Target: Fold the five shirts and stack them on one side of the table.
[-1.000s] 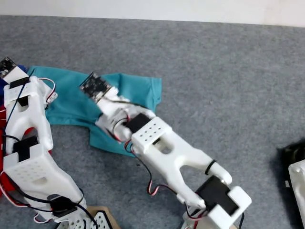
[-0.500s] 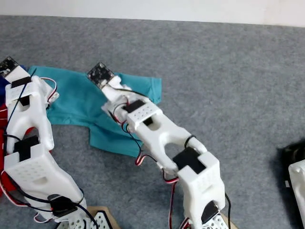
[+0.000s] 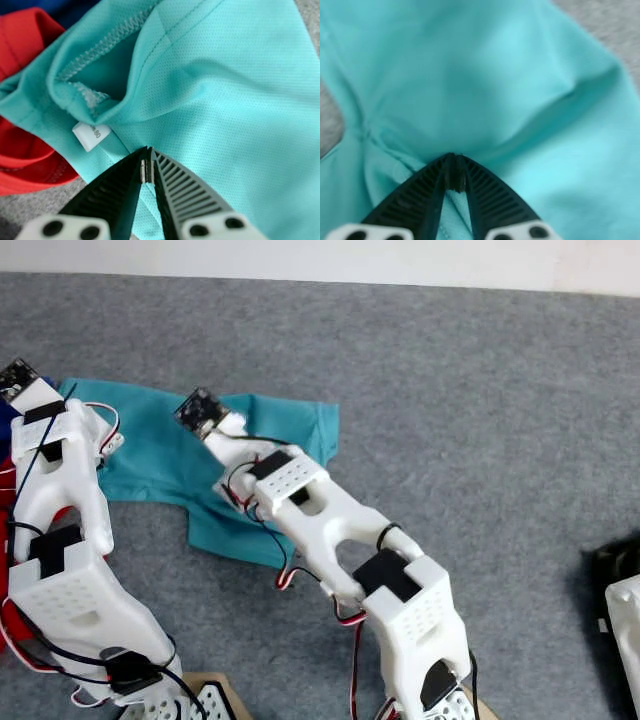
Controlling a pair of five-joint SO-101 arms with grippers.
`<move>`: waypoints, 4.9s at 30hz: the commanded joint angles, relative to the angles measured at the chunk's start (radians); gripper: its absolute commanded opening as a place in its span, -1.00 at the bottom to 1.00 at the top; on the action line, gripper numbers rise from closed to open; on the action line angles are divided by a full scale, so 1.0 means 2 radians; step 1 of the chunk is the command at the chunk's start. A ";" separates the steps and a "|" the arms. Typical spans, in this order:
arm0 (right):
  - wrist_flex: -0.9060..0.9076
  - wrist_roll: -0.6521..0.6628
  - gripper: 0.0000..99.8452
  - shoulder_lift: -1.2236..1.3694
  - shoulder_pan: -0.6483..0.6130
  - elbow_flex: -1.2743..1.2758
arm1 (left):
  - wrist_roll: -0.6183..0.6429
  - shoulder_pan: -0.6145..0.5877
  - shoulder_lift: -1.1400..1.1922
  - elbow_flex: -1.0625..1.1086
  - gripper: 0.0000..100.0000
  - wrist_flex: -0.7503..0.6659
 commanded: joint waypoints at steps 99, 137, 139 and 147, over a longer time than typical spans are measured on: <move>0.105 0.031 -0.90 -0.214 -0.049 0.236 | -0.103 -0.051 -0.105 0.023 -0.99 0.085; 0.184 0.029 -0.88 0.077 0.117 -0.272 | -0.104 -0.044 -0.105 0.023 -0.99 0.085; 0.196 0.029 -0.65 0.076 0.115 -0.278 | -0.104 -0.044 -0.105 0.023 -0.99 0.085; 0.246 0.029 -0.61 0.001 0.086 -0.273 | -0.104 -0.044 -0.105 0.023 -0.99 0.085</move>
